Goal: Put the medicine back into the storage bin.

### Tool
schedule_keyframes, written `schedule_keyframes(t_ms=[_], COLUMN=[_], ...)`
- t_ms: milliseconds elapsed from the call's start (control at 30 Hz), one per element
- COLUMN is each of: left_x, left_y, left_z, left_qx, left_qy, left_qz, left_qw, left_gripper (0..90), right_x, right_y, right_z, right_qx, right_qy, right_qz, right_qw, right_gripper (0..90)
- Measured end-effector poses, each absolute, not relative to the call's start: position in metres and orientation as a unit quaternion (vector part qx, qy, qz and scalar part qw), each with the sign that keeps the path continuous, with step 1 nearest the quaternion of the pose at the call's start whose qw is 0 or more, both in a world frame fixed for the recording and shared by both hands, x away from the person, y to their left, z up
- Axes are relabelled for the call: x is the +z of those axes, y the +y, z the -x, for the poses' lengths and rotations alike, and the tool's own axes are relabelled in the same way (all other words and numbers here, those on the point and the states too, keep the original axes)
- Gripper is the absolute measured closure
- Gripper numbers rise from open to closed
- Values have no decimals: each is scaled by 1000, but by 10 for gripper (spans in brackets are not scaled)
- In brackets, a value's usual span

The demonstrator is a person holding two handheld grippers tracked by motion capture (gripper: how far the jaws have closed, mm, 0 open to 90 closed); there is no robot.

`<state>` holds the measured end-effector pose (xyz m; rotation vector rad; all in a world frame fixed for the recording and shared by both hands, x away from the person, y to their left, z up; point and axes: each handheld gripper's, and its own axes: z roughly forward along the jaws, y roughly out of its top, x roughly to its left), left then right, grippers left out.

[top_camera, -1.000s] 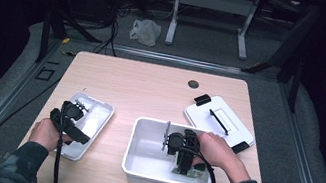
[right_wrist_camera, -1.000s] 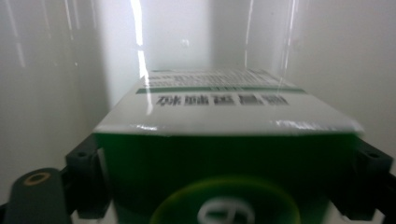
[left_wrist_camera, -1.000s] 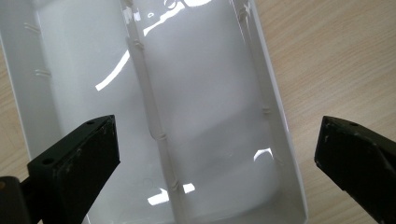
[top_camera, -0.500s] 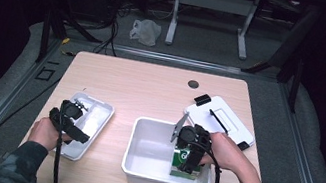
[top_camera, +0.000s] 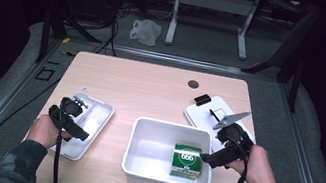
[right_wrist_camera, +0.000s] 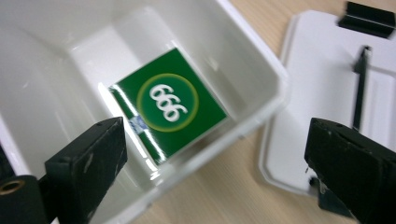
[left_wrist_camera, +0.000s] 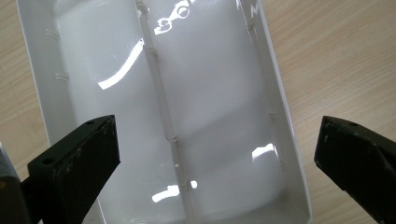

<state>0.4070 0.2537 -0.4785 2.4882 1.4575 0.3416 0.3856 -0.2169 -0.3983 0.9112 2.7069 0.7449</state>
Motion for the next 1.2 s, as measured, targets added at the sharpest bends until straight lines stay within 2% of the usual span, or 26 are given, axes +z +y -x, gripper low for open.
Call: schedule_keyframes(t_ms=[333, 567, 767, 867, 1200], left_x=[-476, -478, -481, -484, -499], left_y=[256, 259, 261, 262, 269], left_z=[-412, -420, -430, -434, -455], left_qx=[118, 113, 108, 104, 87], left_qy=[502, 509, 520, 522, 550], left_qz=[-848, -846, -839, -839, -825], left_qw=[123, 117, 120, 116, 99], left_gripper=[11, 28, 86, 134, 199], right_x=[-408, -440, -464, -466, -467], right_y=[-273, -315, -323, -323, -321], right_z=[-369, -363, -368, -370, -368], right_qx=[284, 257, 222, 219, 206], right_qy=[849, 810, 812, 813, 818], right_qz=[-427, -510, -527, -529, -527], right_qw=[131, 133, 115, 109, 104], right_gripper=[54, 55, 58, 59, 60])
